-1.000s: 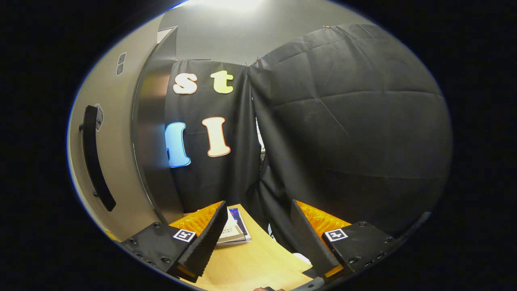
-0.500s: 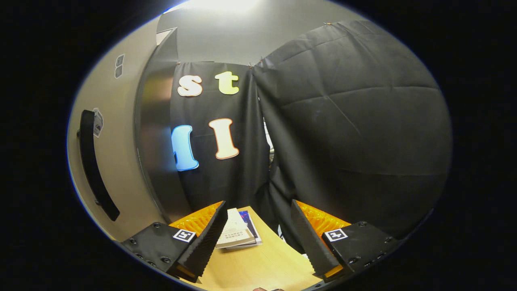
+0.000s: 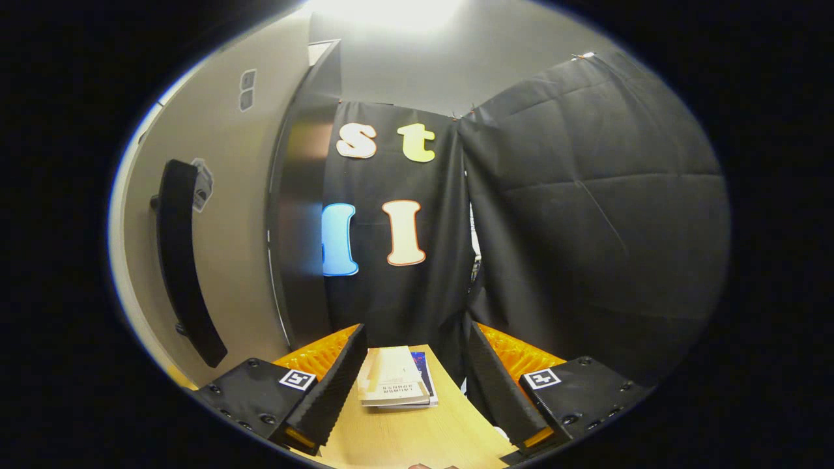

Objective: Grasp the bottle in the cabinet with the left hand and place it on the coaster, then close the right door with the right hand and the left door with the left hand.

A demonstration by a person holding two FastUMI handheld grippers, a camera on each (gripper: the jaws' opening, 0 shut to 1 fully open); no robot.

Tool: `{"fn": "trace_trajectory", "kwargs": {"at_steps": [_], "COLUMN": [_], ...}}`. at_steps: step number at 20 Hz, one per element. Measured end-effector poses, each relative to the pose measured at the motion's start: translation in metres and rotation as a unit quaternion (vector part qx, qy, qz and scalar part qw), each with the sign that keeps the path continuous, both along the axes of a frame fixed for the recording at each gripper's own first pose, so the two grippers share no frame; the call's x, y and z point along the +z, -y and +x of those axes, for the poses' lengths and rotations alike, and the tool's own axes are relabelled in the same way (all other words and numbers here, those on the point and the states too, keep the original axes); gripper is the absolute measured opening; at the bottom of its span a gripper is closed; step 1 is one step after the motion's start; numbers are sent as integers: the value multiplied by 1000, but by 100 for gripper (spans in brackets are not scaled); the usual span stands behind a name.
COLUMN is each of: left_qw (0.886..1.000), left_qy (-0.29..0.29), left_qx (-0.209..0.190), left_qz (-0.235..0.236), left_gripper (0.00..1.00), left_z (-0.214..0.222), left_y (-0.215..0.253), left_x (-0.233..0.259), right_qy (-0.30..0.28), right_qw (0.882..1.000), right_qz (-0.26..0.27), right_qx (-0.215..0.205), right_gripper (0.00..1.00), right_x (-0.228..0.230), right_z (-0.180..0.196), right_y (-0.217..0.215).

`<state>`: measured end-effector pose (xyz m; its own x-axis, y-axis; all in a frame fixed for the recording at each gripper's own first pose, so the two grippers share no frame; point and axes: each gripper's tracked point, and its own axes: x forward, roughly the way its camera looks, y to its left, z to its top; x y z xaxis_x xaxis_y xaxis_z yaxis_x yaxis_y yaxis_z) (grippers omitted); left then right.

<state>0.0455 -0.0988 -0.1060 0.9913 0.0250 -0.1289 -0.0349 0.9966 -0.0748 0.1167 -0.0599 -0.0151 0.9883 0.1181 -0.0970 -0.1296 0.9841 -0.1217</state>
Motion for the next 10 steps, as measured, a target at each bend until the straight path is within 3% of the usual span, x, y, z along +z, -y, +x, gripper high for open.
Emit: {"fn": "trace_trajectory", "kwargs": {"at_steps": [6,10], "left_qw": [999,999], "left_qy": [28,24], "left_qx": [39,30], "left_qz": [-15,-1], "left_gripper": [95,95], "left_z": [11,13], "left_y": [-36,-42], "left_x": [41,36], "right_qy": [-14,-14], "right_qw": [998,995], "right_qz": [23,29], "right_qx": [65,93], "right_gripper": [100,97], "right_x": [19,39], "right_z": [-6,-6], "right_y": [-38,-57]}}
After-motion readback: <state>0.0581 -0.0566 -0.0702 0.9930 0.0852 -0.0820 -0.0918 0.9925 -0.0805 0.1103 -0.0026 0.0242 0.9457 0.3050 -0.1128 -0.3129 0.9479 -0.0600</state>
